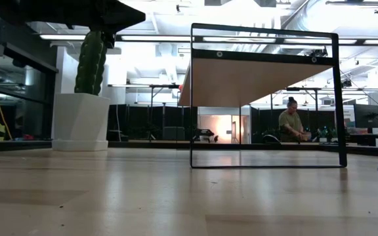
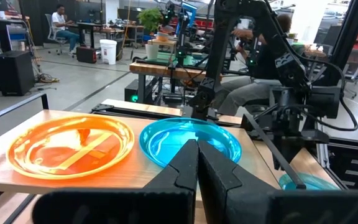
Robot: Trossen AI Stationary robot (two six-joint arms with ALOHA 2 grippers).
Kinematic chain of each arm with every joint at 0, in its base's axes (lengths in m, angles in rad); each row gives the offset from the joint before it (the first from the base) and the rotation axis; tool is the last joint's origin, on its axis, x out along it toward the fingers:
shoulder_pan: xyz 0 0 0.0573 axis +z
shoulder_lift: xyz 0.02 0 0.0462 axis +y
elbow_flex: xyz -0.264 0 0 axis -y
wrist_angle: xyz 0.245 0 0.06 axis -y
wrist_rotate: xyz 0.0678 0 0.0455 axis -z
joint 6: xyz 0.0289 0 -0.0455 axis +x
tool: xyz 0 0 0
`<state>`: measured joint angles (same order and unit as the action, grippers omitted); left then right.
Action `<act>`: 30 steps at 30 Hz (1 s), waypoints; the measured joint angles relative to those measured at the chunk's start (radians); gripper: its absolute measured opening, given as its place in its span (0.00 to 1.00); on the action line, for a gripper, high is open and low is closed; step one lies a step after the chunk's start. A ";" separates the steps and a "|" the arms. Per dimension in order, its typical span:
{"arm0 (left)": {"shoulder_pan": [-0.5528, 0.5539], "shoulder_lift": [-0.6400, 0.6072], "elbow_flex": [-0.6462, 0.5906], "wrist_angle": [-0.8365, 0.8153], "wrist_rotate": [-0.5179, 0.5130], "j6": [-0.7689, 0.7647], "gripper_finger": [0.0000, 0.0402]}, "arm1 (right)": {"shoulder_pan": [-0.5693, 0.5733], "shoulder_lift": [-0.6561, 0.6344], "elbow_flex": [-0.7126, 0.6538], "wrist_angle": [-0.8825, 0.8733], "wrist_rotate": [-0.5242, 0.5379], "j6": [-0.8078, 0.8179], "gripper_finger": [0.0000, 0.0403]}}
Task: Place and stack plates onto a shelf
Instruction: Stack the blue plate on top of the blue plates on the shelf
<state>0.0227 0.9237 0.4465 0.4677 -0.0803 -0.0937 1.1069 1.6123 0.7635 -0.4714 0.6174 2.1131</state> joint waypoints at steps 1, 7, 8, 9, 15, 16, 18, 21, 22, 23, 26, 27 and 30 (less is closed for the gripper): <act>0.000 0.000 0.000 0.000 0.000 0.000 0.00 | 0.000 -0.001 0.000 0.000 0.017 0.000 0.14; 0.000 0.000 0.000 0.000 0.000 0.000 0.00 | -0.002 0.007 0.000 -0.012 0.036 -0.019 0.37; 0.000 0.000 0.000 0.000 0.000 0.000 0.00 | -0.003 0.018 0.000 -0.007 0.042 -0.019 0.39; 0.000 0.000 0.000 0.000 0.000 0.000 0.00 | -0.006 0.031 0.000 0.006 0.052 -0.020 0.42; 0.000 0.000 0.000 0.000 0.000 0.000 0.00 | -0.015 0.119 0.000 0.128 0.079 -0.110 0.46; 0.000 0.000 0.000 0.000 0.000 0.000 0.00 | -0.014 0.131 0.000 0.142 0.093 -0.119 0.46; 0.000 0.000 0.000 0.000 0.000 0.000 0.00 | -0.013 0.153 0.001 0.171 0.126 -0.133 0.45; 0.000 0.000 0.000 0.001 0.000 0.000 0.00 | -0.010 0.178 0.001 0.210 0.166 -0.180 0.43; 0.000 0.000 0.000 0.001 0.000 0.000 0.00 | -0.010 0.185 0.001 0.221 0.175 -0.199 0.42; 0.000 0.000 0.000 0.001 0.000 0.000 0.00 | -0.010 0.192 0.001 0.230 0.182 -0.213 0.41; 0.000 0.000 0.000 0.001 0.000 0.000 0.00 | -0.010 0.215 0.002 0.256 0.203 -0.258 0.36; 0.000 0.000 0.000 0.001 0.000 0.000 0.00 | -0.010 0.223 0.002 0.261 0.212 -0.264 0.34; 0.000 0.000 0.000 0.001 0.000 0.000 0.00 | -0.010 0.249 0.003 0.268 0.237 -0.274 0.26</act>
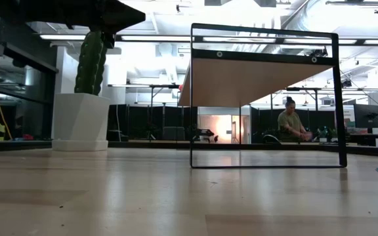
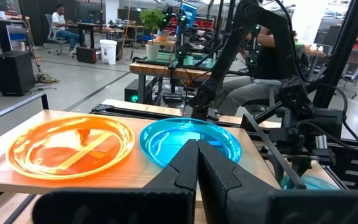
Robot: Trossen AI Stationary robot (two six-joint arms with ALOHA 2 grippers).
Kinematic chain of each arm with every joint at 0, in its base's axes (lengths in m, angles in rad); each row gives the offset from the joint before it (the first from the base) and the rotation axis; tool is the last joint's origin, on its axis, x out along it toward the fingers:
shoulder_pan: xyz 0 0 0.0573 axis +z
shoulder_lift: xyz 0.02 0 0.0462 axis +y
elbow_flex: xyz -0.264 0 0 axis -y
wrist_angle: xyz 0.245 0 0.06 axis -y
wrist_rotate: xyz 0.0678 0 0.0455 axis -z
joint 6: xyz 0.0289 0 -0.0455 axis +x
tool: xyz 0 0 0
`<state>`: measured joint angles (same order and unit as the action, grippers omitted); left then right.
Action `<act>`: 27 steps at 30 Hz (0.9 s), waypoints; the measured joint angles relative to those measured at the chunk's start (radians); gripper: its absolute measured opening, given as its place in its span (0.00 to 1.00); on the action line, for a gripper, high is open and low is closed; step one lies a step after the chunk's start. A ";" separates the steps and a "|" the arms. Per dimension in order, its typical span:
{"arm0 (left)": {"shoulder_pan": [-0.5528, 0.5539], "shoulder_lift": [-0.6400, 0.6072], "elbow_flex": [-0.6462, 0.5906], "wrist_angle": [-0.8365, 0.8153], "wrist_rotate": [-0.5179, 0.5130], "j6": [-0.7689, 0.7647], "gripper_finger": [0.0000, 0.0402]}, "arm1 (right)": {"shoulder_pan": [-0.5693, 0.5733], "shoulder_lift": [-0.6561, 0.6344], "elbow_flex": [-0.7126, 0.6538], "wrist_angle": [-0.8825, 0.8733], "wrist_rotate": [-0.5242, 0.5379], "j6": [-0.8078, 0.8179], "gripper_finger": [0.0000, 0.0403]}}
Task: Place and stack plates onto a shelf
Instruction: Stack the blue plate on top of the blue plates on the shelf
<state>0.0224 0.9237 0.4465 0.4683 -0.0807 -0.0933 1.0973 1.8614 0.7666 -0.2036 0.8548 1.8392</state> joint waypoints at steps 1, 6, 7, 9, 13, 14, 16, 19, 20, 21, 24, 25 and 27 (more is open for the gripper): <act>0.000 0.000 0.000 0.000 0.000 0.000 0.00 | 0.000 0.005 0.000 -0.001 0.005 0.000 0.23; 0.000 0.000 0.000 0.000 0.000 0.000 0.00 | -0.002 0.005 -0.001 -0.013 0.001 -0.014 0.02; 0.000 0.000 0.000 0.000 0.000 0.000 0.00 | -0.003 -0.002 -0.002 -0.013 -0.006 -0.007 0.02; 0.000 0.000 0.000 0.000 0.000 0.000 0.00 | -0.001 -0.023 -0.004 -0.017 -0.022 -0.003 0.02; 0.000 0.000 0.000 0.002 0.000 0.000 0.00 | 0.016 -0.105 -0.005 -0.028 -0.035 -0.052 0.00; 0.000 0.000 0.000 0.002 0.000 0.001 0.00 | 0.018 -0.127 -0.005 -0.027 -0.033 -0.070 0.00; 0.000 0.000 0.000 0.003 0.000 0.009 0.00 | 0.021 -0.167 -0.005 -0.033 -0.019 -0.099 0.00; 0.000 0.000 0.000 0.004 0.000 0.017 0.00 | 0.016 -0.221 -0.005 -0.040 -0.008 -0.135 0.00; 0.000 0.000 0.000 0.004 0.000 0.017 0.00 | 0.014 -0.235 -0.005 -0.046 -0.007 -0.137 0.00; 0.000 0.000 0.000 0.004 0.000 0.017 0.00 | 0.010 -0.249 -0.005 -0.054 -0.008 -0.139 0.00; 0.000 0.000 0.000 0.005 0.000 0.017 0.00 | -0.003 -0.284 -0.005 -0.059 -0.002 -0.173 0.00; 0.000 0.000 0.000 0.005 0.000 0.018 0.00 | -0.007 -0.295 -0.005 -0.059 0.006 -0.187 0.00; 0.000 0.000 0.000 0.005 0.000 0.018 0.00 | -0.018 -0.319 -0.005 -0.060 0.013 -0.211 0.00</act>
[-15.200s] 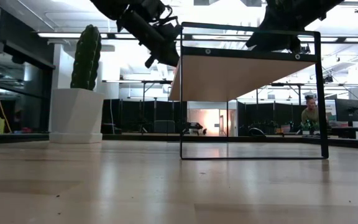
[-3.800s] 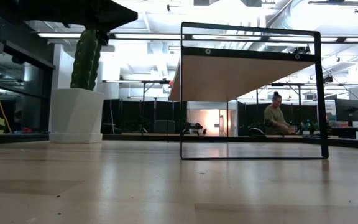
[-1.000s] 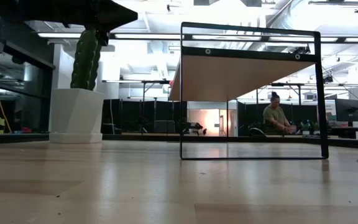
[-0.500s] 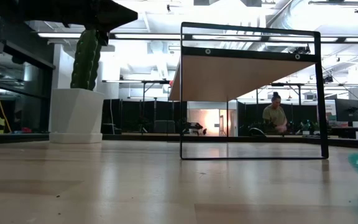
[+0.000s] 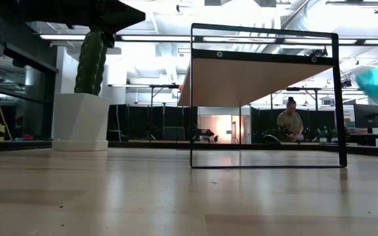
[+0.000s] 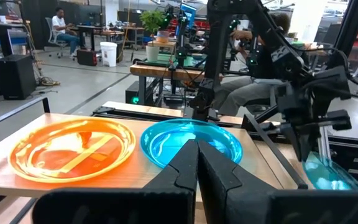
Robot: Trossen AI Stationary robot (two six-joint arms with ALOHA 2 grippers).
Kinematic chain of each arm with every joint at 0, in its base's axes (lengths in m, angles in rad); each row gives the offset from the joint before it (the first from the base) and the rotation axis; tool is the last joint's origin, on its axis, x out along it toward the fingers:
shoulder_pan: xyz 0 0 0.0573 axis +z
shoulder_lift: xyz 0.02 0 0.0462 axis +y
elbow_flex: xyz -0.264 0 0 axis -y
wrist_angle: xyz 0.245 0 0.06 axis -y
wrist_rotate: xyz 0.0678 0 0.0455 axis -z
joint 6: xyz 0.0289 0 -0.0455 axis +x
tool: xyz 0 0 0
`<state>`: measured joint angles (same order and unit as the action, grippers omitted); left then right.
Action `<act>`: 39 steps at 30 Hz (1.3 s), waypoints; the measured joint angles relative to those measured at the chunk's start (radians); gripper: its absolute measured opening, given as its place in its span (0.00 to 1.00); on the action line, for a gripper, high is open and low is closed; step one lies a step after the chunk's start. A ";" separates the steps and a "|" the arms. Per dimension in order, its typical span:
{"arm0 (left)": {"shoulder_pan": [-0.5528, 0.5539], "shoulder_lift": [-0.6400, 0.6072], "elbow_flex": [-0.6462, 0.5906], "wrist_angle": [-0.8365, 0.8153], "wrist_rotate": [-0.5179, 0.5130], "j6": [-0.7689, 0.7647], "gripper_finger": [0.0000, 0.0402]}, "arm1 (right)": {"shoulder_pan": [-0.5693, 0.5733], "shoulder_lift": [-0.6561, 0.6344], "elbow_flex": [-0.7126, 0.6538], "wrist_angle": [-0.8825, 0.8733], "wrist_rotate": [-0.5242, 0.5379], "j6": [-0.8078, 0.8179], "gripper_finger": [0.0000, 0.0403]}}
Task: Place and stack plates onto a shelf
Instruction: Stack the blue plate on top of the blue plates on the shelf
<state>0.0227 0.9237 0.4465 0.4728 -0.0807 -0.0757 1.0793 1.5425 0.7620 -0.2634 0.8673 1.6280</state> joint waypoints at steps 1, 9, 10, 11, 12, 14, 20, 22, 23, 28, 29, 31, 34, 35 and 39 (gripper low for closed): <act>0.000 0.000 0.000 0.000 0.000 0.000 0.00 | -0.005 -0.013 0.000 0.000 0.005 -0.013 0.00; 0.000 0.000 0.000 0.001 0.000 0.000 0.00 | -0.084 -0.192 0.000 0.030 0.014 -0.229 0.00; 0.000 0.000 0.000 0.002 0.000 0.000 0.00 | -0.104 -0.223 0.000 0.047 0.014 -0.286 0.00; 0.000 0.000 0.000 0.003 0.000 0.000 0.00 | -0.127 -0.255 0.000 0.064 0.015 -0.349 0.00; 0.000 0.000 0.000 0.004 0.000 0.000 0.00 | -0.152 -0.287 0.000 0.087 0.015 -0.417 0.00; 0.000 0.000 0.000 0.004 0.000 0.001 0.00 | -0.208 -0.356 0.001 0.134 0.007 -0.564 0.00; 0.000 0.000 0.000 0.004 0.000 0.001 0.00 | -0.409 -0.563 0.002 0.254 -0.031 -0.986 0.00; 0.000 0.000 0.000 0.004 0.000 0.001 0.00 | -0.483 -0.617 0.002 0.250 -0.006 -1.065 0.00; 0.000 0.000 0.000 0.004 0.000 0.001 0.00 | -0.524 -0.638 0.002 0.244 0.003 -1.094 0.00; 0.000 0.000 0.000 0.003 0.000 0.001 0.00 | -0.715 -0.680 0.003 0.156 -0.009 -1.117 0.00; 0.000 0.000 0.000 0.003 0.000 0.001 0.00 | -0.747 -0.677 0.002 0.125 -0.012 -1.095 0.00; 0.000 0.000 0.000 0.003 0.000 0.001 0.00 | -0.808 -0.662 0.002 0.065 -0.029 -1.032 0.00; 0.000 0.000 0.000 0.003 0.000 0.001 0.00 | -0.880 -0.629 0.002 0.001 -0.102 -0.961 0.00; 0.000 0.000 0.000 0.003 0.000 0.001 0.00 | -0.898 -0.615 0.002 -0.004 -0.127 -0.947 0.00; 0.000 0.000 0.000 0.003 0.000 0.001 0.00 | -0.941 -0.564 0.002 -0.004 -0.192 -0.929 0.00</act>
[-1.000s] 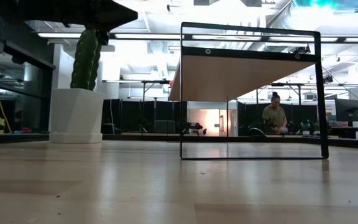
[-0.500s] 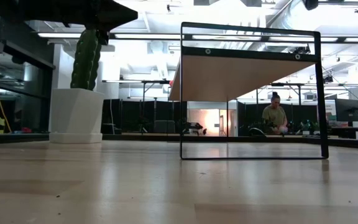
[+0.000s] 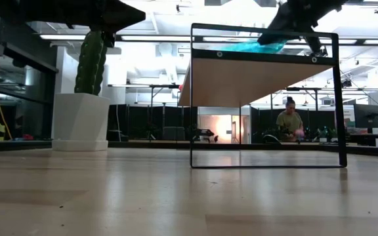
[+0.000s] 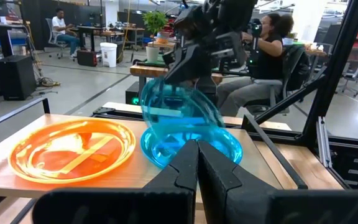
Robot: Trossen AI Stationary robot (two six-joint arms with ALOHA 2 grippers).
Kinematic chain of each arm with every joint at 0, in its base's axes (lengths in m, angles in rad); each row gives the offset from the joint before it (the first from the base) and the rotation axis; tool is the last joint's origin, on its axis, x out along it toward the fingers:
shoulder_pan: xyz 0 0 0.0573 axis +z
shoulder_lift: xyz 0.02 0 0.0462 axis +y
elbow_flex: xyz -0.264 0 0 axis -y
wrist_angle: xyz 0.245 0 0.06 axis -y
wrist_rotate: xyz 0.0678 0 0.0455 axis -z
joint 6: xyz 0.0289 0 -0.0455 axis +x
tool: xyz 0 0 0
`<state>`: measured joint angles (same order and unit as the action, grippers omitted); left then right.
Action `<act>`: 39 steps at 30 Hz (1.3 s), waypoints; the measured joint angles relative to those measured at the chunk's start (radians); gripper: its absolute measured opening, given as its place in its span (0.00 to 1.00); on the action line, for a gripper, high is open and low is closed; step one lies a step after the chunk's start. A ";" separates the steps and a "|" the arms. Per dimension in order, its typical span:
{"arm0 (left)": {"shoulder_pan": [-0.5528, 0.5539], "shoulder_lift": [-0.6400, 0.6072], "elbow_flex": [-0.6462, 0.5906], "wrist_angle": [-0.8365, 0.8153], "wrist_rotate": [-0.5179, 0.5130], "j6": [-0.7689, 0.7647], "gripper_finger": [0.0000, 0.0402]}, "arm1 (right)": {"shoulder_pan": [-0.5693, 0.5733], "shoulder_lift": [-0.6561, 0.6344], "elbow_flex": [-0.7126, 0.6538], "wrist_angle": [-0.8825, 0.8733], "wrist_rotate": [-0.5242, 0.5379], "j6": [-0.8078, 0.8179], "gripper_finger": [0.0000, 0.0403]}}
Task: Place and stack plates onto a shelf
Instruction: Stack the blue plate on top of the blue plates on the shelf, then return to Home Position
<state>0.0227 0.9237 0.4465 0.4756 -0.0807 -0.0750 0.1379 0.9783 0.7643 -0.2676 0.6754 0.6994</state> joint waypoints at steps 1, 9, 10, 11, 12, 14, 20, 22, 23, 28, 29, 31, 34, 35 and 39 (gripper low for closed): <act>0.000 0.000 0.000 0.000 0.000 0.000 0.00 | -0.007 0.009 0.000 0.000 -0.008 0.000 0.00; 0.000 0.000 0.000 -0.006 0.000 0.000 0.00 | -0.027 0.031 0.000 0.002 -0.086 0.000 0.00; 0.000 0.000 0.000 -0.006 0.000 0.000 0.00 | -0.027 0.031 0.000 0.002 -0.096 0.000 0.00; 0.000 0.000 0.000 -0.006 0.000 0.000 0.00 | -0.027 0.031 0.000 0.002 -0.107 0.000 0.00; 0.000 0.000 0.000 -0.007 0.000 0.000 0.00 | -0.027 0.031 0.000 0.002 -0.117 0.000 0.00; 0.000 0.000 0.000 -0.006 0.000 0.000 0.00 | -0.027 0.031 0.000 0.002 -0.142 0.000 0.00; 0.000 0.000 0.000 -0.007 0.000 0.000 0.00 | -0.027 0.031 0.000 0.002 -0.161 0.000 0.00; 0.000 0.000 0.000 -0.007 0.000 0.000 0.00 | -0.027 0.033 0.000 0.002 -0.154 0.000 0.00; 0.000 0.000 0.000 -0.007 0.000 0.000 0.00 | -0.027 0.033 0.000 0.002 -0.148 0.001 0.00; 0.000 0.000 0.000 -0.007 0.000 0.000 0.00 | -0.027 0.052 0.000 0.002 -0.140 0.044 0.01; 0.000 0.000 0.000 -0.007 0.000 0.000 0.00 | -0.028 0.057 0.000 0.002 -0.154 0.045 0.02; 0.000 0.000 0.000 -0.007 0.000 0.000 0.00 | -0.027 0.069 0.000 0.002 -0.165 0.054 0.06; 0.000 0.000 0.000 -0.007 0.000 0.000 0.00 | -0.027 0.076 0.000 0.002 -0.168 0.055 0.15; 0.000 0.000 0.000 -0.007 0.000 0.000 0.00 | -0.027 0.077 0.000 0.001 -0.168 0.053 0.18; 0.000 0.000 0.000 -0.007 0.000 0.000 0.00 | -0.027 0.067 0.000 0.001 -0.168 -0.003 0.32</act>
<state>0.0227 0.9237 0.4461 0.4683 -0.0807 -0.0753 0.1108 1.0454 0.7639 -0.2665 0.5077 0.6964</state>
